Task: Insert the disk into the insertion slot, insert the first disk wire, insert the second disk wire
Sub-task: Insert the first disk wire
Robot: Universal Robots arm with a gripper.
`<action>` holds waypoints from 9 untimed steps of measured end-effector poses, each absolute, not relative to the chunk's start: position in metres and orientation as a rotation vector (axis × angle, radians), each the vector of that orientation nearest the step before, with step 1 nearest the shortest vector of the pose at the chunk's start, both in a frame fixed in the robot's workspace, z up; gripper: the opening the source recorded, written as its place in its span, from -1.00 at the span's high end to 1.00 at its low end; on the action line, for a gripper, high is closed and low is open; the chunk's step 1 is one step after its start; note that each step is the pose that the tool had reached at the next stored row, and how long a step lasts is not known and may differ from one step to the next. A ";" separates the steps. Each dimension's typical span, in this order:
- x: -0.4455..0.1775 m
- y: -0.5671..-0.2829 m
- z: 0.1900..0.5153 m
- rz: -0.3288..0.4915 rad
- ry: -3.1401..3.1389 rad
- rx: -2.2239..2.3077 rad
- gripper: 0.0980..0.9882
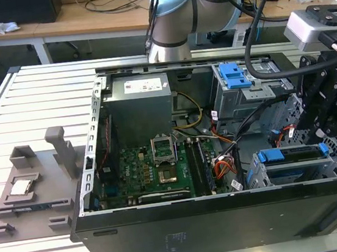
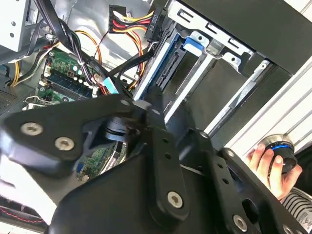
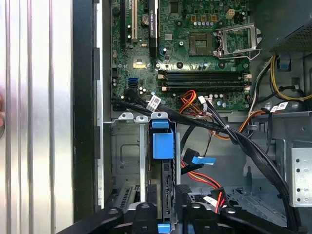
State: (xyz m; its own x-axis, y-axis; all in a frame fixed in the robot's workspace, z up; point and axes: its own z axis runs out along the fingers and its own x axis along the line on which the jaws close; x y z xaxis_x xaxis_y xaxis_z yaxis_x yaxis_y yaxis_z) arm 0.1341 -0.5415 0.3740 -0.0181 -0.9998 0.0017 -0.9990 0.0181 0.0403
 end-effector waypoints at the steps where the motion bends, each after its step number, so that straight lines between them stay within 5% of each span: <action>1: 0.134 -0.541 0.374 -0.043 -2.220 2.180 0.42; 2: 0.134 -0.541 0.374 -0.043 -2.220 2.180 0.28; 9: 0.136 -0.535 0.374 -0.043 -2.219 2.181 0.28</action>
State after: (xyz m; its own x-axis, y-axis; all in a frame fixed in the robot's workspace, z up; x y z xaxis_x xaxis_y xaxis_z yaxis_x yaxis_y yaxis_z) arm 0.1356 -0.5348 0.3739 -0.0171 -0.9999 0.0016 -0.9990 0.0172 0.0403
